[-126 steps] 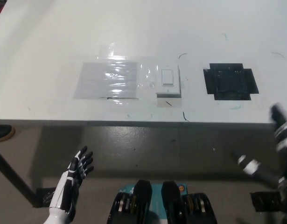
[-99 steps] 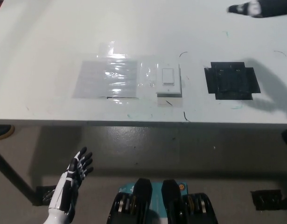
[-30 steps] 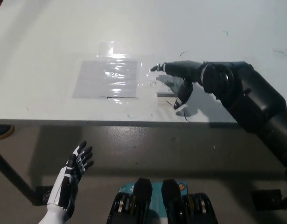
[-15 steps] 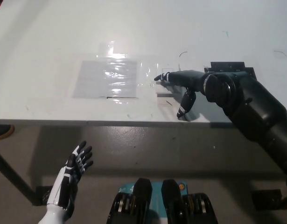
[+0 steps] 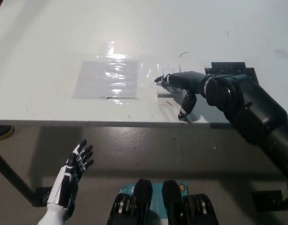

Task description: A white switch is kept at the centre of the table close to the robot and the robot uses its right hand to press it to turn it on

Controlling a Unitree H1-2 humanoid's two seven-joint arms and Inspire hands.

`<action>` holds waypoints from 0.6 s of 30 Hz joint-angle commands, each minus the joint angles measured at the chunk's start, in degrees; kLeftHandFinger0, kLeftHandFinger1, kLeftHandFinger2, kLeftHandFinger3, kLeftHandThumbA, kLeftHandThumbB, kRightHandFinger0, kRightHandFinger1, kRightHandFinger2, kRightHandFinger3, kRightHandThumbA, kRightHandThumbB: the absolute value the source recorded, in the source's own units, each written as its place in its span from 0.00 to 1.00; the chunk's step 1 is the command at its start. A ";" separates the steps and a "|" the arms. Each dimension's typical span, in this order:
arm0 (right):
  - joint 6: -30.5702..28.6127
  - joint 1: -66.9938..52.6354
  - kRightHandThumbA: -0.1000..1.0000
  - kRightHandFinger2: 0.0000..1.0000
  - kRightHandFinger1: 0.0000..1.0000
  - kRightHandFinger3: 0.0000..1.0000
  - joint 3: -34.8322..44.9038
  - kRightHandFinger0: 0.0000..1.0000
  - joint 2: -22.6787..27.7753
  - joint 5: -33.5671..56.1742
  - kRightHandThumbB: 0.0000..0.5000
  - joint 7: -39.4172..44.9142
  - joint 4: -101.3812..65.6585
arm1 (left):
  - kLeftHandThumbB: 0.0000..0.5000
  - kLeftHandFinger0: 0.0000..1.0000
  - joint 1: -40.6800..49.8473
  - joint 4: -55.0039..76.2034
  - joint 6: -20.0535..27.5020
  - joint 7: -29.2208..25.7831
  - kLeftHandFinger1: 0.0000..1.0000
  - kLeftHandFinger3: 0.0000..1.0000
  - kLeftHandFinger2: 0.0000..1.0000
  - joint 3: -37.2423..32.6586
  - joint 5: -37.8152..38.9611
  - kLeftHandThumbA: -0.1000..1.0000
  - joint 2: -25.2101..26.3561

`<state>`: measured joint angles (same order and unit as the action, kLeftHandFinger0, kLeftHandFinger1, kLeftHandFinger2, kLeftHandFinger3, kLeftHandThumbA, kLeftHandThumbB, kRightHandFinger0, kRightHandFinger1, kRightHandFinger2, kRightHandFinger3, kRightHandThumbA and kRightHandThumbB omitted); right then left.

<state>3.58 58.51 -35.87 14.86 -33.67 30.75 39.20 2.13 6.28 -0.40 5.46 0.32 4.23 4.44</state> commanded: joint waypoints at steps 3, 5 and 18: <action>0.25 -1.00 1.00 1.00 1.00 1.00 -0.14 1.00 0.84 -0.83 0.71 1.94 -0.62 | 0.02 1.00 -0.37 1.78 0.87 0.42 1.00 1.00 1.00 0.17 0.55 1.00 0.42; -0.18 -1.83 1.00 1.00 1.00 1.00 -0.20 1.00 0.60 -0.68 0.72 1.91 0.35 | 0.01 1.00 0.05 1.69 1.37 0.54 1.00 1.00 1.00 0.04 0.22 1.00 0.65; 1.26 -2.42 1.00 1.00 1.00 1.00 -0.94 1.00 1.10 -1.29 0.72 4.76 -1.60 | 0.04 1.00 1.80 0.96 1.79 0.58 1.00 1.00 1.00 0.03 0.51 1.00 0.40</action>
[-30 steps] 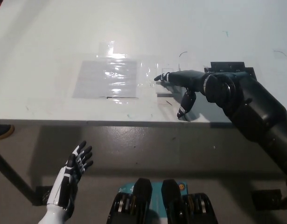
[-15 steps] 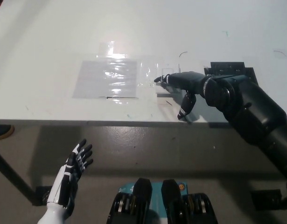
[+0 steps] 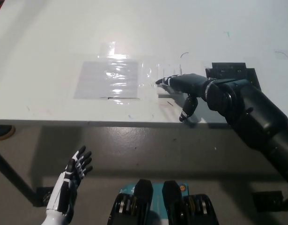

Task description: A white switch is kept at the centre of the table close to the robot and the robot uses its right hand to press it to turn it on

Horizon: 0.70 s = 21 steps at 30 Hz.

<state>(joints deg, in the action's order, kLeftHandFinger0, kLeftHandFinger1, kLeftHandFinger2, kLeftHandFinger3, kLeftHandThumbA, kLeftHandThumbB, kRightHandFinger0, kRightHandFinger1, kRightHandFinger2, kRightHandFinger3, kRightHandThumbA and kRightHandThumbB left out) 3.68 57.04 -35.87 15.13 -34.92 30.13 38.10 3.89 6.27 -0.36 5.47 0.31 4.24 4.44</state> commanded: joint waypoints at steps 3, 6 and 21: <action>1.89 -0.88 1.00 1.00 1.00 1.00 -1.18 1.00 0.80 -0.10 0.74 6.41 -1.65 | 0.02 1.00 0.47 0.94 2.11 0.47 1.00 1.00 1.00 -0.13 0.03 1.00 0.37; 3.16 -0.67 1.00 1.00 1.00 1.00 -1.43 1.00 0.92 -0.16 0.74 7.94 -3.99 | 0.00 1.00 0.69 1.01 2.31 0.49 1.00 1.00 1.00 -0.12 0.01 1.00 0.41; 6.75 2.41 1.00 1.00 1.00 1.00 -0.59 1.00 2.46 0.81 0.73 15.39 -12.40 | 0.02 1.00 0.55 1.50 1.05 0.31 1.00 1.00 1.00 0.03 0.35 1.00 0.22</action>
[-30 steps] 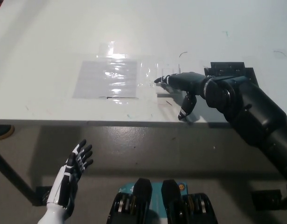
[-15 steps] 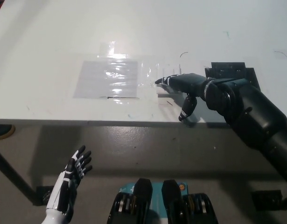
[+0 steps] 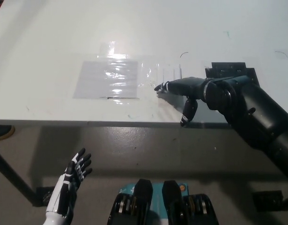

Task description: A white switch is kept at the centre of the table close to the robot and the robot uses its right hand to press it to turn it on

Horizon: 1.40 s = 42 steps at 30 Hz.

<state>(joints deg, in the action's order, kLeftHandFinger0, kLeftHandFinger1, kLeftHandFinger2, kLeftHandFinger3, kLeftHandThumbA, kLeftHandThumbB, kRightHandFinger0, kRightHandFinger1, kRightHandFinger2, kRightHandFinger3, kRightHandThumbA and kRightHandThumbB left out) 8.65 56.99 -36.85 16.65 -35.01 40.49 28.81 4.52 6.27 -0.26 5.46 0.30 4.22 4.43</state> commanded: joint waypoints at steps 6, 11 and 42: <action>-0.64 5.13 1.00 1.00 1.00 1.00 8.46 1.00 2.89 5.87 0.74 1.81 -5.24 | 0.00 1.00 0.44 1.47 2.02 0.78 1.00 1.00 1.00 -0.20 0.61 1.00 0.34; 0.90 8.00 1.00 1.00 1.00 1.00 17.12 1.00 5.32 11.13 0.62 2.58 -9.11 | 0.01 1.00 -0.12 0.81 2.40 0.46 1.00 1.00 1.00 -0.10 -0.05 1.00 0.50; -6.70 -55.21 1.00 1.00 1.00 1.00 52.75 1.00 -16.41 46.81 0.37 -10.34 -57.17 | 0.24 1.00 -2.69 -0.26 4.29 2.05 1.00 1.00 1.00 0.27 3.90 1.00 0.10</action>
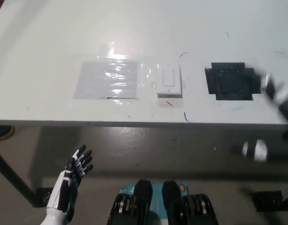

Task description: A white switch is kept at the centre of the table close to the robot and the robot uses its right hand to press it to turn it on

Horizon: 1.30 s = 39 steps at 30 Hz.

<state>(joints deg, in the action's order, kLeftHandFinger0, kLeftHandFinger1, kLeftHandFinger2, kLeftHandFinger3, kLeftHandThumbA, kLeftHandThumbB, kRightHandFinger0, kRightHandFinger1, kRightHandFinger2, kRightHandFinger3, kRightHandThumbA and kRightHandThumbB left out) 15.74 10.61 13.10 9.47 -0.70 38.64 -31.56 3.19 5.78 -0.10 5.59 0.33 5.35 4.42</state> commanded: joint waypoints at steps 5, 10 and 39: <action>-21.98 -12.91 1.00 1.00 1.00 1.00 2.38 1.00 -14.55 8.38 0.24 -10.82 16.54 | 0.27 1.00 -0.92 0.81 3.44 1.99 1.00 1.00 1.00 0.32 2.70 1.00 0.37; -25.78 -13.82 1.00 1.00 1.00 1.00 2.71 1.00 -16.52 6.92 0.28 -12.84 26.88 | 0.23 1.00 -1.18 1.27 2.75 1.97 1.00 1.00 1.00 0.05 2.42 1.00 0.22; -30.43 -13.32 1.00 1.00 1.00 1.00 -3.24 1.00 -12.42 5.64 0.24 -19.51 34.14 | 0.18 1.00 -1.34 0.34 3.83 1.66 1.00 1.00 1.00 0.22 2.13 1.00 0.81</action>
<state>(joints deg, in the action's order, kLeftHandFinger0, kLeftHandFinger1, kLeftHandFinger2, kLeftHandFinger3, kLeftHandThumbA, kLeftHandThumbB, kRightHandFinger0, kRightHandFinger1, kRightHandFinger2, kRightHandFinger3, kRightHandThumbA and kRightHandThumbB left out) -11.37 -3.24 10.85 -3.37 2.78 21.35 3.34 2.75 5.71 1.27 6.15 0.37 6.75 4.55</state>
